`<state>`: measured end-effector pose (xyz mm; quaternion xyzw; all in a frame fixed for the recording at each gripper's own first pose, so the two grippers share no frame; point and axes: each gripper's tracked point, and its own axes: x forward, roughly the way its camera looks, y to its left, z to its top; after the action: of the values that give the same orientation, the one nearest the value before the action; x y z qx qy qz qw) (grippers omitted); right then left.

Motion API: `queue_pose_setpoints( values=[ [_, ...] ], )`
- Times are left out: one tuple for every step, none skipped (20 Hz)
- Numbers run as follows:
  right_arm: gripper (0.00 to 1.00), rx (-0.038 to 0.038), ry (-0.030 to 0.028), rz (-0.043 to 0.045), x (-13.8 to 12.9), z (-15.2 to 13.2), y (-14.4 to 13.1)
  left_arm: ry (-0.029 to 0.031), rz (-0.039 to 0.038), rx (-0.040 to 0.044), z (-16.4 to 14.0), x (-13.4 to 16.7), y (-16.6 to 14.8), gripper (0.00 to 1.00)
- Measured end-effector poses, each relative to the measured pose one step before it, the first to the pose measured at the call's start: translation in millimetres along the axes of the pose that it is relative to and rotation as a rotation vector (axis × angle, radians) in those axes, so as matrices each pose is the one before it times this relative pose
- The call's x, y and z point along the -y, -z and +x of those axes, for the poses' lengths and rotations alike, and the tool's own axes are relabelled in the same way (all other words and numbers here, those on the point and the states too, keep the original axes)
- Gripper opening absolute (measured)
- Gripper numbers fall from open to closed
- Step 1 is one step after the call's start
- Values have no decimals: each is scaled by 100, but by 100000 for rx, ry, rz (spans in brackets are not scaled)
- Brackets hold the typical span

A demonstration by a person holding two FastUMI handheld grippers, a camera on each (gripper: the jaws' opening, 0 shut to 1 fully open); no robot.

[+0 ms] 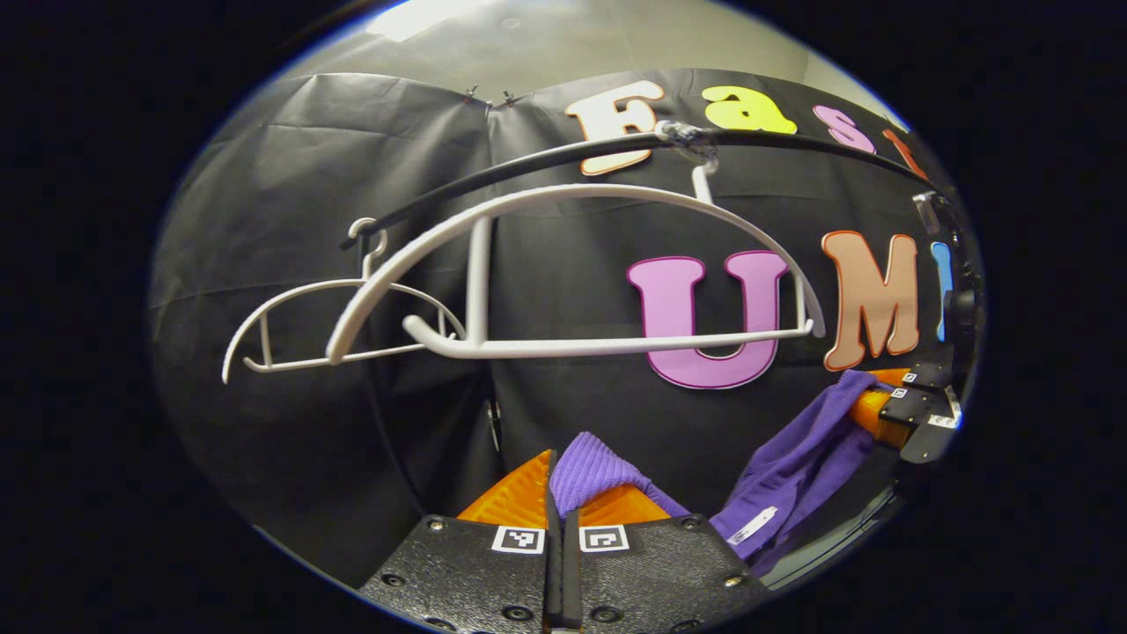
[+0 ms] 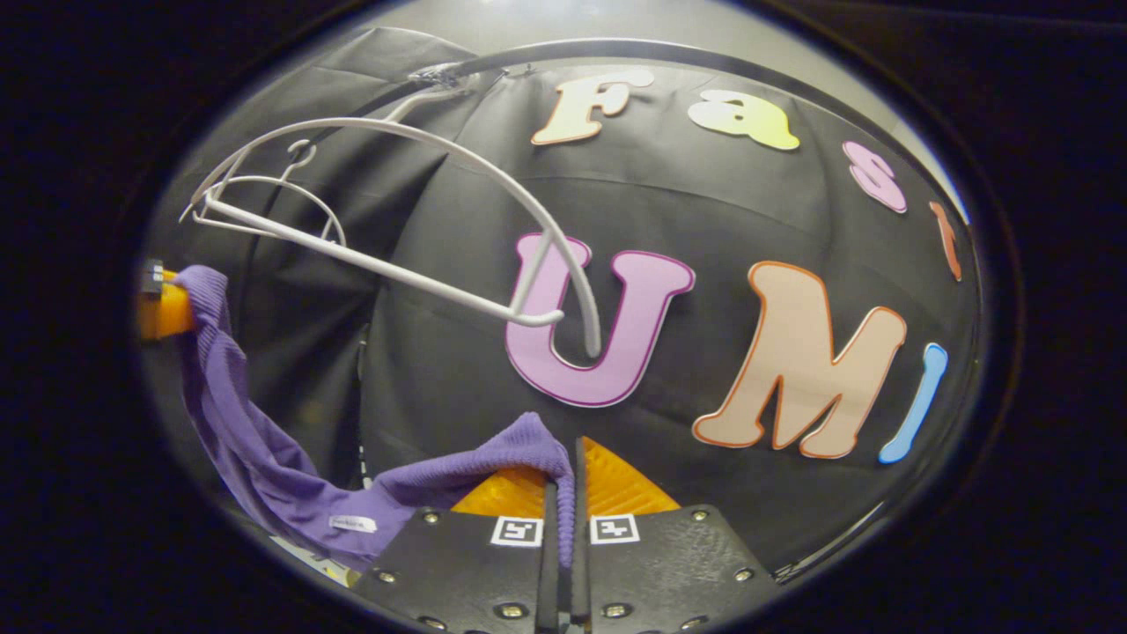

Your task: Grasp the clothes on the hanger with both hands and then place them into the laundry hamper below.

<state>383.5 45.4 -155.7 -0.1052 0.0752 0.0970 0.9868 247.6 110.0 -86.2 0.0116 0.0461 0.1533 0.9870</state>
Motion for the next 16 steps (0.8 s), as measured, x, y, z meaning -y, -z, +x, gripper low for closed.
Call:
queue_pose_setpoints(
  values=[
    [6, -283, -2049, 1129, -855, -237, -47, 2416, -386, -595, 102, 790, 203, 0],
    [6, -434, -2355, 1225, -782, -263, 36, 2816, -1136, -730, 138, 901, 266, 0],
    [6, -572, -1972, 1127, -674, -257, 154, 2978, -1507, -1002, 135, 838, 470, 0],
    [6, -651, -1960, 823, -685, -263, 219, 2624, -1765, -1104, 280, 785, 398, 0],
    [6, -692, -1456, 289, -451, -296, 260, 2450, -1993, -1521, 293, 720, 547, 0],
    [6, -790, -1495, -167, -470, -222, 358, 2649, -1821, -1614, 177, 730, 704, 0],
    [6, -1046, -1127, -529, -367, -207, 470, 2444, -1651, -1907, 217, 687, 701, 0],
    [5, -1047, -1081, -506, -283, -160, 454, 2038, -1271, -1866, 219, 510, 743, 0],
    [5, -1195, -909, -382, -311, -270, 580, 1314, -984, -2176, 256, 376, 818, 0],
    [5, -1408, -587, -355, -111, -213, 671, 1366, -627, -1791, 273, 358, 799, 0],
    [5, -1368, -616, -424, -168, -155, 677, 1219, -170, -1789, 314, 249, 715, 0],
    [5, -1480, -610, -440, -130, -191, 727, 1241, 196, -1896, 268, 187, 808, 0],
    [5, -1589, -438, -644, -180, -131, 741, 963, 598, -1766, 222, 468, 937, 0],
    [5, -1636, -482, -791, -24, -116, 867, 1039, 752, -1824, 117, 630, 858, 1],
    [5, -1843, -386, -800, -147, 129, 696, 880, 639, -1770, 4, 404, 1026, 0],
    [6, -1856, -628, -500, -101, -87, 1001, 1147, 383, -1867, -142, 487, 892, 0]
  ],
)
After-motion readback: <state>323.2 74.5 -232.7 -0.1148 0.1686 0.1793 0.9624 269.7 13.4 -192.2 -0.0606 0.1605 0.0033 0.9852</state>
